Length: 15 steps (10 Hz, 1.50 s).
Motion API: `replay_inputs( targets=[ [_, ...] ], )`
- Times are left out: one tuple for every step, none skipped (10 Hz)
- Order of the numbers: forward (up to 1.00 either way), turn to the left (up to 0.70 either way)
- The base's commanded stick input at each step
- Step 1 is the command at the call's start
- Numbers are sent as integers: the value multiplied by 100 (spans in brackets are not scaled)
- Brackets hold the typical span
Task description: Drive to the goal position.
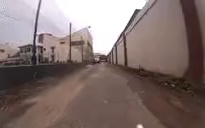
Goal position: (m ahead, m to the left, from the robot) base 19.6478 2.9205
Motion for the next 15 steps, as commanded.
replay_inputs(
  targets=[
    [70, 0],
    [70, 0],
    [70, 0],
    [70, 0],
    [70, 0],
    [70, 0],
    [70, 0],
    [70, 0],
    [70, 0],
    [70, 0],
    [70, 0],
    [70, 0],
    [70, 0],
    [70, 0],
    [70, 0]
  ],
)
